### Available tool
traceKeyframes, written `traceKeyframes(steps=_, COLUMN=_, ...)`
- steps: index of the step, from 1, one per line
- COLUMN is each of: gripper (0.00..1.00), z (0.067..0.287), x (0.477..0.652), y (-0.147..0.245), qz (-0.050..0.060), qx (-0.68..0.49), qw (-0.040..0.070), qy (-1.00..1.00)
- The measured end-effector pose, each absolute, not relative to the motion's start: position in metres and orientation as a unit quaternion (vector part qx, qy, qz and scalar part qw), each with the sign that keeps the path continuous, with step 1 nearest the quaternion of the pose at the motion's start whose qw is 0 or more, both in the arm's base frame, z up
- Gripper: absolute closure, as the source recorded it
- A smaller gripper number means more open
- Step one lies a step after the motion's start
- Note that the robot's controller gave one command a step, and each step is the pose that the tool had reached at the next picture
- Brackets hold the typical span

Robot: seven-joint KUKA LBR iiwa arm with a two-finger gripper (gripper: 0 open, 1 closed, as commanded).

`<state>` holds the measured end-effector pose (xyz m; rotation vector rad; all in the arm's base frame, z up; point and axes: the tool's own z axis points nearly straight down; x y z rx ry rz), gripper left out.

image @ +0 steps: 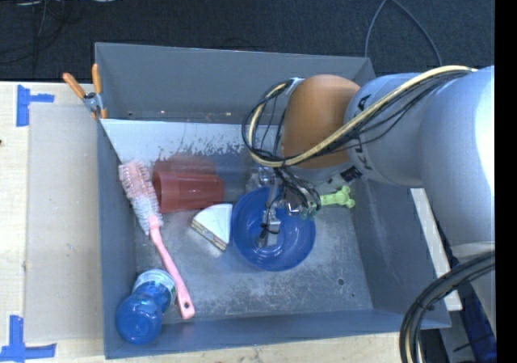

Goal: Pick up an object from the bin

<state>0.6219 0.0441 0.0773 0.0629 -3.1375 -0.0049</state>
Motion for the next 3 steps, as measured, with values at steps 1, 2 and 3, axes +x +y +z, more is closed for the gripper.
traceKeyframes(steps=1, gripper=0.0, z=0.071, x=0.616, y=0.058, qz=0.0, qx=0.164, qw=-0.004, qy=-0.986)
traceKeyframes(steps=2, gripper=1.0, z=0.075, x=0.622, y=0.047, qz=-0.002, qx=0.032, qw=0.002, qy=-0.999)
traceKeyframes(steps=3, gripper=1.0, z=0.075, x=0.622, y=0.047, qz=-0.002, qx=0.032, qw=0.002, qy=-0.999)
